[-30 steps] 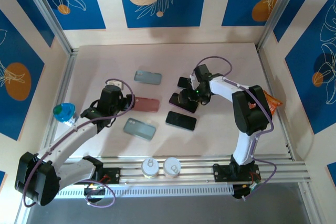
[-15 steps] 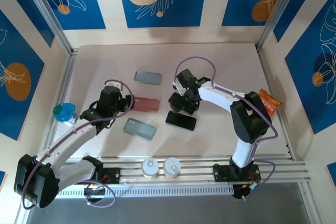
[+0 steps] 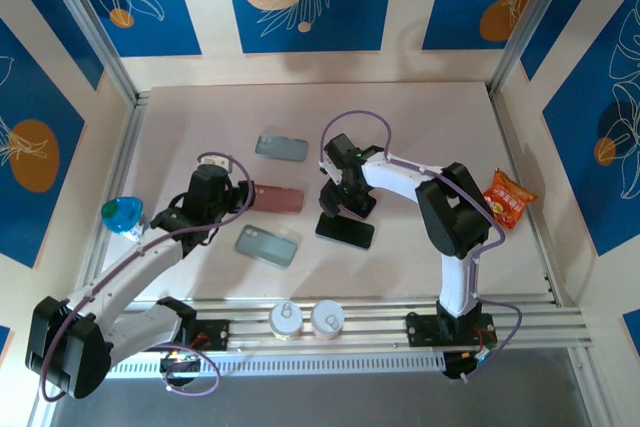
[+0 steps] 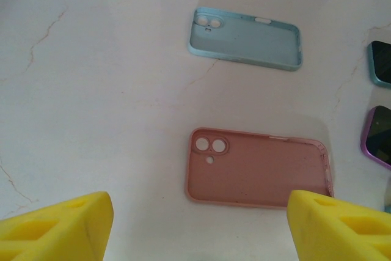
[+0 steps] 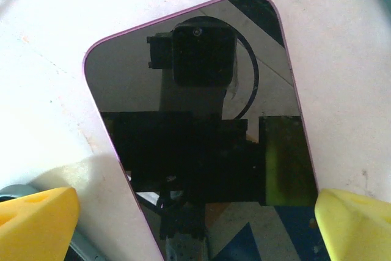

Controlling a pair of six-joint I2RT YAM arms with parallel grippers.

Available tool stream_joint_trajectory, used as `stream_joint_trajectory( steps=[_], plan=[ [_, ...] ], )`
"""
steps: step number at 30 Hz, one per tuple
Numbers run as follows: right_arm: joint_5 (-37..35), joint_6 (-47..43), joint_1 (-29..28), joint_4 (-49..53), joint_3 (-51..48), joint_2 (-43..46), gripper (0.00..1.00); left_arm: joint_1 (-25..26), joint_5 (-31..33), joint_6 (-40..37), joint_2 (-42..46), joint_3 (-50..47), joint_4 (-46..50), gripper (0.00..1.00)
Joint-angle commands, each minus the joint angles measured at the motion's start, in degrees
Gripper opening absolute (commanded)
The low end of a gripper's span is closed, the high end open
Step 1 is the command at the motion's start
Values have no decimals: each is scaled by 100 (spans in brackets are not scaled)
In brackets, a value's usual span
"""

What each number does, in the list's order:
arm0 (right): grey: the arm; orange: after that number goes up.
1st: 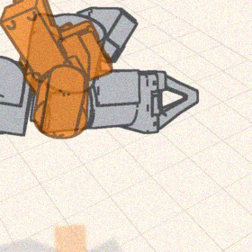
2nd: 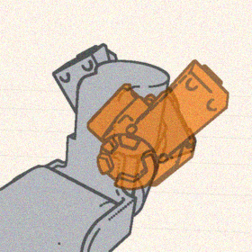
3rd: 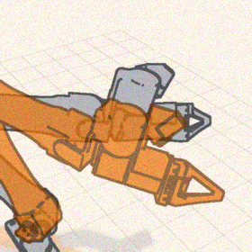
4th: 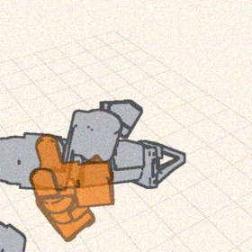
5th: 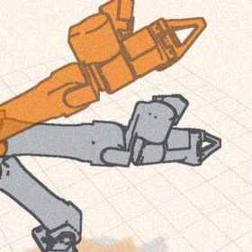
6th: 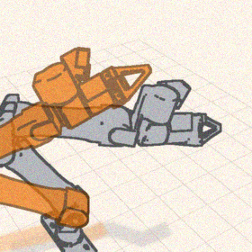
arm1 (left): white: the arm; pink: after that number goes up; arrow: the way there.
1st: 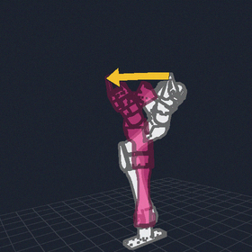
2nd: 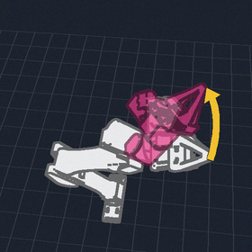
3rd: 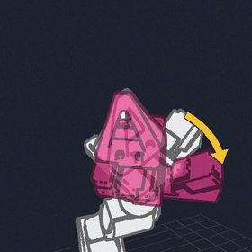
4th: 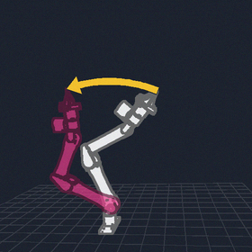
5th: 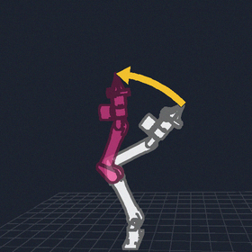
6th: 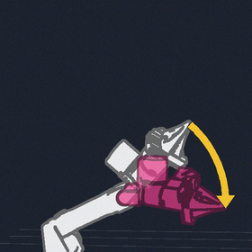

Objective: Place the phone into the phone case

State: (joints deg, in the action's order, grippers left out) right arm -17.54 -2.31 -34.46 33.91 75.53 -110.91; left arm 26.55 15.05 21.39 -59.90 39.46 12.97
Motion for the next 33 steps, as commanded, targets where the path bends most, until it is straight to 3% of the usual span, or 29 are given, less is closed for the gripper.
stream_joint_trajectory(
  steps=[1,6,17,26,33],
  plan=[
    [-151,-35,-10,92,240,-161,99,61,87,60,75,-9,142,76],
    [-253,156,144,239,476,-376,99,62,75,61,48,45,160,76],
    [236,464,560,475,810,-592,99,65,72,58,48,87,192,76],
    [790,609,677,487,465,-382,99,62,60,76,57,97,200,76],
    [709,518,625,468,233,-336,100,64,21,77,48,98,210,76]
  ],
)
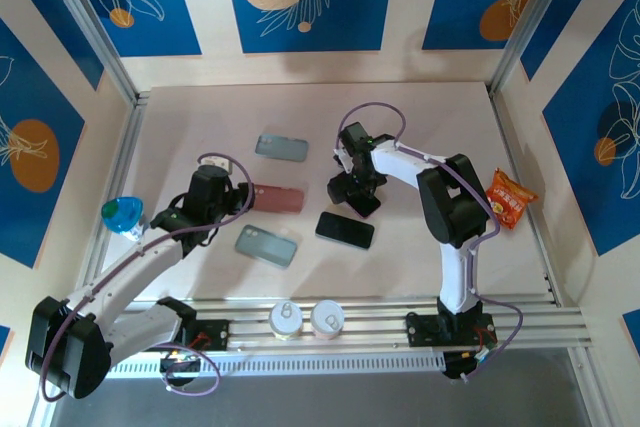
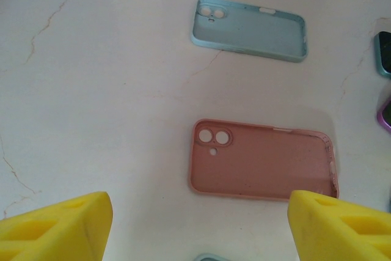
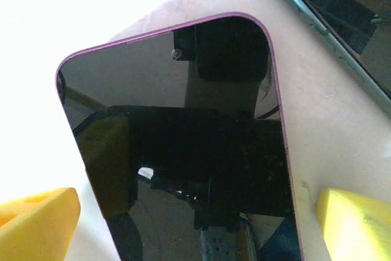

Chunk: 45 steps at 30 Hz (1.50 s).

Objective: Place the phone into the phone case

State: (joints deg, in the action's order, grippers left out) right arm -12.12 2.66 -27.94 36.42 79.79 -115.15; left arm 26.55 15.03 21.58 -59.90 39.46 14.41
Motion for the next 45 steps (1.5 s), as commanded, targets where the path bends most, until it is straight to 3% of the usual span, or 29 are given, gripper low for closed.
stream_joint_trajectory(
  steps=[1,19,22,28,34,45],
  plan=[
    [111,3,-43,229,-216,90,99,61,27,57,54,103,73,76],
    [-285,-340,-238,-59,-553,379,94,71,-1019,-133,-652,422,258,71],
    [-309,-354,-247,-98,-491,300,90,79,-1050,-137,-689,439,266,71],
    [-382,-367,-263,-155,-437,247,72,79,-1197,-163,-761,454,212,70],
    [-447,-470,-282,-505,-583,588,66,88,-1580,-198,-1041,474,-69,69],
    [-62,-764,-247,-379,-407,989,66,114,-2126,-241,-1626,748,-485,73]
  ],
)
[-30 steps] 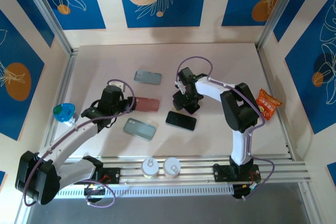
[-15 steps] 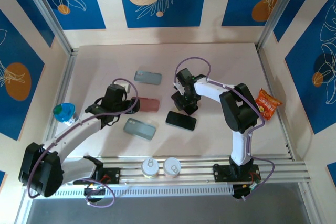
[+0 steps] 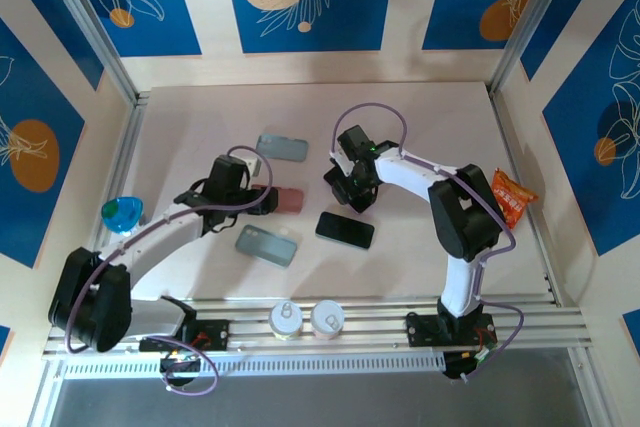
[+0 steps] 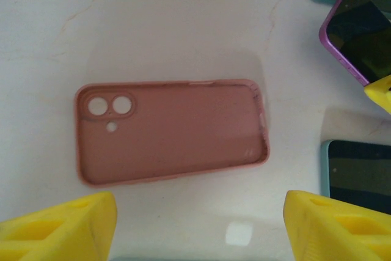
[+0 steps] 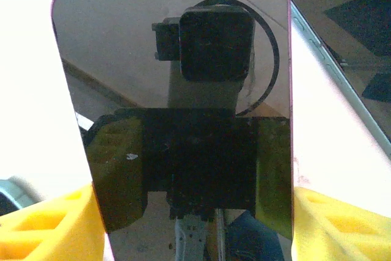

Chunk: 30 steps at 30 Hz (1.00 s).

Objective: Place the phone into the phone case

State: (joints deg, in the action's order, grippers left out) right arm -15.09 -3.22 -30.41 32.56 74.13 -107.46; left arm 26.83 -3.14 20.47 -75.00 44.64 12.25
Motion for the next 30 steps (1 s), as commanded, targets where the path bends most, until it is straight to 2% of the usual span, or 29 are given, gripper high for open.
stream_joint_trajectory(
  steps=[1,8,12,19,30],
  plan=[
    [285,-197,0,18,160,242,66,86,-416,-139,-199,274,-326,73],
    [637,-188,-8,31,102,413,66,179,-1388,31,-1094,874,-601,74],
    [766,-164,-33,18,81,502,66,244,-1640,164,-1699,1240,-706,73],
    [841,-124,-122,15,76,642,67,244,-2486,660,-2471,1618,-1363,72],
    [841,-67,-179,-17,-30,759,66,244,-3006,1154,-2897,1785,-1966,71]
  ],
)
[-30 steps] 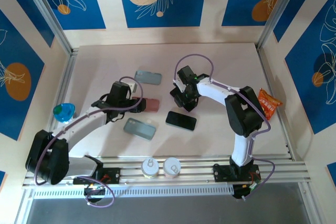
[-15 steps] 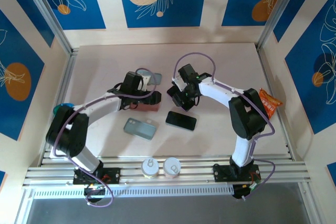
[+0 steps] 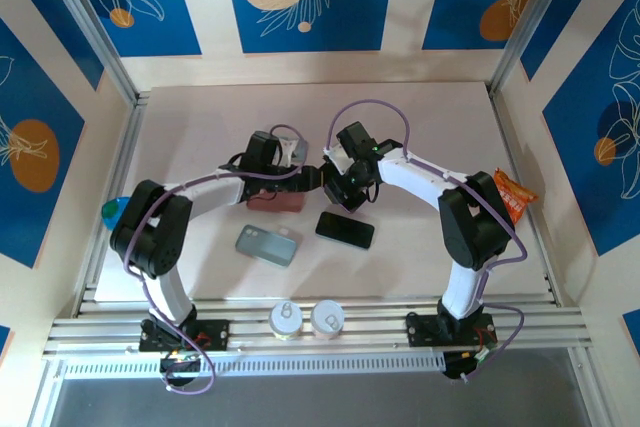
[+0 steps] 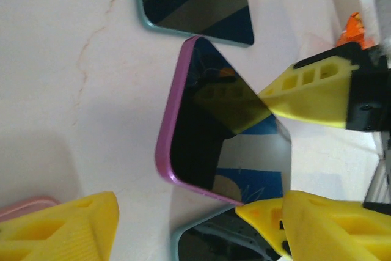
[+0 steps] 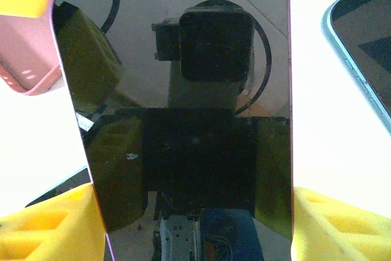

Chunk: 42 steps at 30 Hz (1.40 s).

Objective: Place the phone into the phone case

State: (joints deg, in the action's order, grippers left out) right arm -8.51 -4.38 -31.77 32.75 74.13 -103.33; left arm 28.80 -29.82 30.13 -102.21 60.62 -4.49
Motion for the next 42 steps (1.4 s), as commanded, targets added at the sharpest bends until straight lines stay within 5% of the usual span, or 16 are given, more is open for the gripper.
stream_joint_trajectory(
  steps=[1,16,24,32,37,42],
  plan=[
    [201,65,-39,-47,-40,357,67,47,-358,216,-216,187,-334,70],
    [293,126,-66,3,-48,454,66,47,-436,568,-566,262,-1032,67],
    [276,157,-84,21,-74,492,66,47,-557,728,-716,345,-1251,57],
    [282,190,-93,38,-39,507,66,48,-610,744,-742,328,-1320,35],
    [299,211,-89,30,-55,489,65,47,-635,757,-729,334,-1366,3],
    [323,297,-84,-48,-150,487,68,47,-580,799,-609,290,-1457,0]
  ],
)
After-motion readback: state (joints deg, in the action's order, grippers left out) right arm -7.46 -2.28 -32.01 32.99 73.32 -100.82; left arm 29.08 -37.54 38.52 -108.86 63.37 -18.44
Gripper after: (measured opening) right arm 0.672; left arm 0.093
